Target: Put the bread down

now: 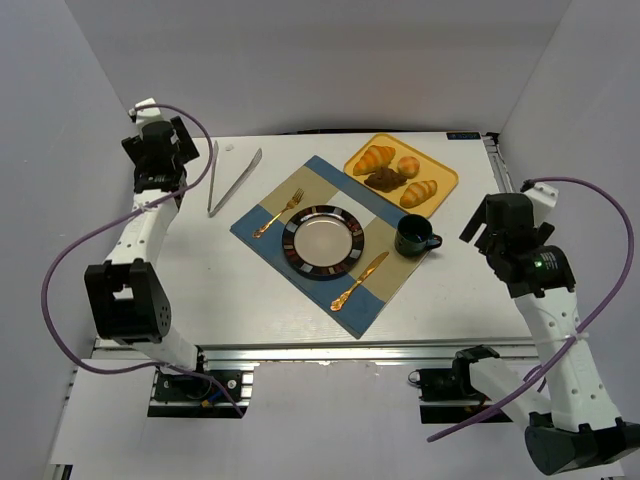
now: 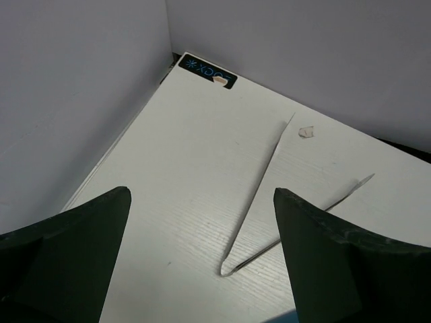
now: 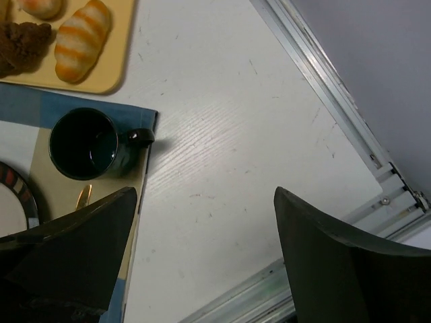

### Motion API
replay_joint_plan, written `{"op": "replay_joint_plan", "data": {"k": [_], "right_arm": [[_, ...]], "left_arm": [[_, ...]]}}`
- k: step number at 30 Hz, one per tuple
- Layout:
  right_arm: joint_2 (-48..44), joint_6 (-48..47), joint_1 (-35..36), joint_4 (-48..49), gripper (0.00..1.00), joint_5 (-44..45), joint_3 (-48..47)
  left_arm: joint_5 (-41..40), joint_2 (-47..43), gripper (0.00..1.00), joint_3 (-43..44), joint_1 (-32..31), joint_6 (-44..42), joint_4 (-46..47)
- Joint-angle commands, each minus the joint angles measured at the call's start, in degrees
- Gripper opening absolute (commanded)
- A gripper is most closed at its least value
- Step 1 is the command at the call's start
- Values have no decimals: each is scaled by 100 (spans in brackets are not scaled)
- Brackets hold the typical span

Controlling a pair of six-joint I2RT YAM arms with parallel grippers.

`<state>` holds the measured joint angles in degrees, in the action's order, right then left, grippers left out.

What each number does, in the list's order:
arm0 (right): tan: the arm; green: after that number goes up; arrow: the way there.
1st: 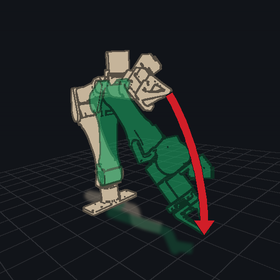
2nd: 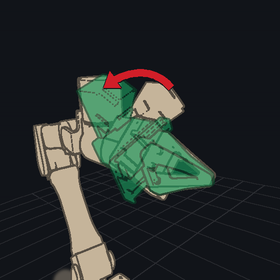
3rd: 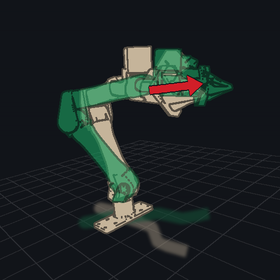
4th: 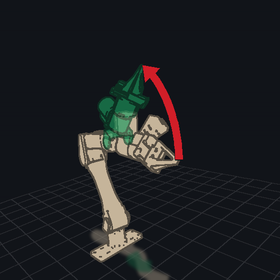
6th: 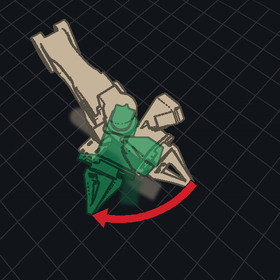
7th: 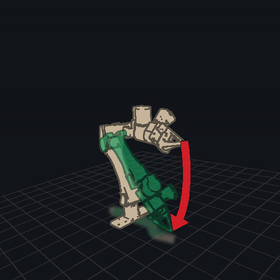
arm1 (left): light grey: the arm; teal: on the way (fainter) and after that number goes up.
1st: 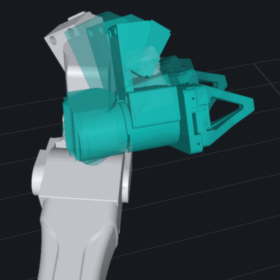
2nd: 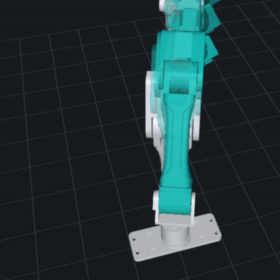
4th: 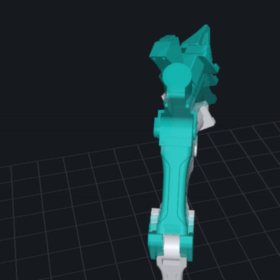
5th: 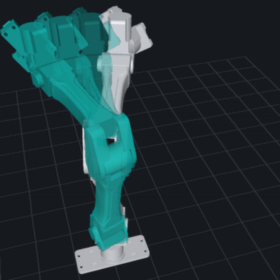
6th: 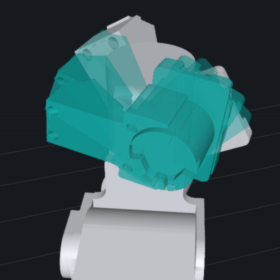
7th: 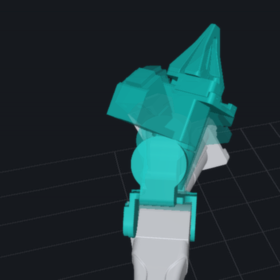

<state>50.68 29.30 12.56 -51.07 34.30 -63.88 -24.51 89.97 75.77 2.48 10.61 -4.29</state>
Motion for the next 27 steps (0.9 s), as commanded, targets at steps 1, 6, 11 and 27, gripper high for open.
{"op": "replay_joint_plan", "data": {"k": [1, 6, 11, 27], "right_arm": [[48, 121, 36, -798, 89, -3, -520], [-286, -1205, 19, -389, 89, -1796, -941], [908, -1646, 27, -580, 89, -3647, -1890], [1454, -1937, 36, -175, 89, -3747, -2024]], "left_arm": [[393, 247, 98, 692, -19, 171, -571], [1000, 1527, 95, 2463, -11, -217, -1974], [1194, 2252, 98, 3295, 7, -736, -2498], [2686, 3562, 96, 4403, 7, -1825, -4132]]}}
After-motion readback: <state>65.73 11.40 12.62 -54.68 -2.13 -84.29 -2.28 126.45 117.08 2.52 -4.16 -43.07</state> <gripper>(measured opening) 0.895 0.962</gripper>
